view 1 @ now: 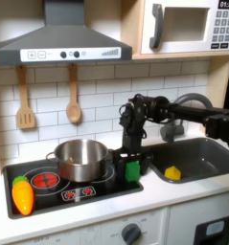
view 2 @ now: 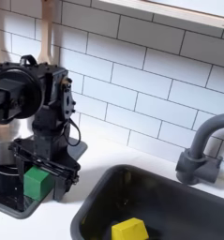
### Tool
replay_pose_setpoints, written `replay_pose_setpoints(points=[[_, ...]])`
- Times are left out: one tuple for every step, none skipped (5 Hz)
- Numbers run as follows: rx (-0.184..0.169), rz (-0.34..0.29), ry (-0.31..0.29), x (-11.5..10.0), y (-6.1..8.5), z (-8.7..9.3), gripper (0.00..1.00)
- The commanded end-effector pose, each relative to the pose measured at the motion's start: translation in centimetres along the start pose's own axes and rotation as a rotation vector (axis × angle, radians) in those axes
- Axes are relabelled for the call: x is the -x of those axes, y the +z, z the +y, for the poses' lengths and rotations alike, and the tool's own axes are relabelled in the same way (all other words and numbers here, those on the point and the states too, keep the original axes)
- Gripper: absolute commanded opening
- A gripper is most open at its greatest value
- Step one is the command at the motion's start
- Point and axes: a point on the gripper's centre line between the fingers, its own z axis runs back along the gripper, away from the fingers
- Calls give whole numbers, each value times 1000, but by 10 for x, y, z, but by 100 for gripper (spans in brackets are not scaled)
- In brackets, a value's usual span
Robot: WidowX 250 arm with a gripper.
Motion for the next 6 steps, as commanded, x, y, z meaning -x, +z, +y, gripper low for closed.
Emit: replay_pose_setpoints(points=[[10,-2,7,1,0,2,0],[7,-14,-9,2,5,-1,0],[17,-34,-15,2,12,-1,0],[25,-38,-24,3,21,-3,0],[31,-49,-24,8,30,-2,0],[37,-66,-3,10,39,6,0]])
